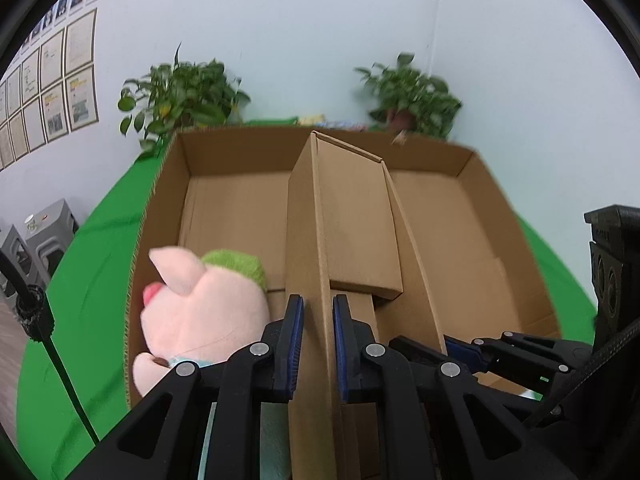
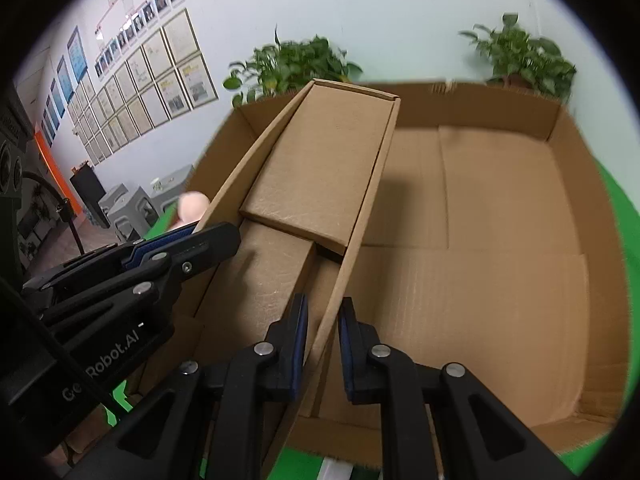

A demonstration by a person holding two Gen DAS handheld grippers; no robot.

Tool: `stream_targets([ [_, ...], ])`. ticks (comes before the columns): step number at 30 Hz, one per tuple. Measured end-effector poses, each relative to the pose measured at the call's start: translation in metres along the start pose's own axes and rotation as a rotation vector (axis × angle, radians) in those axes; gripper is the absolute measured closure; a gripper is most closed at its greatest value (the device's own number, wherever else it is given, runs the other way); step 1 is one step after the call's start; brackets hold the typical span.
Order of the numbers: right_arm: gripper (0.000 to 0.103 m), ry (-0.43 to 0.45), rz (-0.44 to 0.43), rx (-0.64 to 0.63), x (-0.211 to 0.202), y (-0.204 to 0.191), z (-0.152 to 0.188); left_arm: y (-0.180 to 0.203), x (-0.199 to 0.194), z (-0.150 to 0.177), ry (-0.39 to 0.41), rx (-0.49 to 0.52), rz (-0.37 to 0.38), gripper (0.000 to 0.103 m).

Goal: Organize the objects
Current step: 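Lift the tray box with the left gripper and carry it into the large box, then lower the tray box beside the pig and open the left gripper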

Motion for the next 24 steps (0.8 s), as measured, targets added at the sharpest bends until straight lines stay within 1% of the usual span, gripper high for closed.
stream_targets([
  [4, 0.091, -0.018, -0.004, 0.016, 0.015, 0.006, 0.002, -0.006, 0.027, 0.004, -0.043, 0.001, -0.020, 0.091],
  [7, 0.092, -0.017, 0.002, 0.018, 0.017, 0.011, 0.002, -0.006, 0.041, 0.006, -0.066, 0.015, -0.038, 0.091],
  [9, 0.092, -0.027, 0.017, 0.015, 0.019, 0.012, 0.005, -0.005, 0.050, 0.013, -0.105, 0.021, -0.042, 0.092],
  [11, 0.093, -0.039, 0.020, 0.023, 0.021, 0.010, 0.010, -0.004, 0.054, 0.022, -0.125, 0.031, -0.051, 0.092],
  [14, 0.093, -0.036, 0.029, 0.020, 0.020, 0.005, 0.010, -0.009, 0.053, 0.027, -0.126, 0.030, -0.062, 0.092],
  [16, 0.093, -0.050, 0.024, 0.029, 0.023, 0.003, 0.009, -0.013, 0.053, 0.028, -0.135, 0.024, -0.065, 0.091],
  [20, 0.095, -0.082, 0.023, 0.061, 0.034, 0.005, 0.010, -0.022, 0.050, 0.031, -0.163, -0.018, -0.040, 0.090],
  [24, 0.095, -0.087, 0.048, 0.053, 0.040, 0.003, 0.013, -0.028, 0.036, 0.033, -0.148, -0.023, -0.040, 0.090],
])
Point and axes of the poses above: each gripper's, at about its wrist camera, not at the fingertips, and x roughly the way its jaws point, y to its right, z to its underside, the point moved 9 cm from there along x, roughly the way its jaws point, and after that the axes turned 10 degrees about -y, right-handed, at the moved point
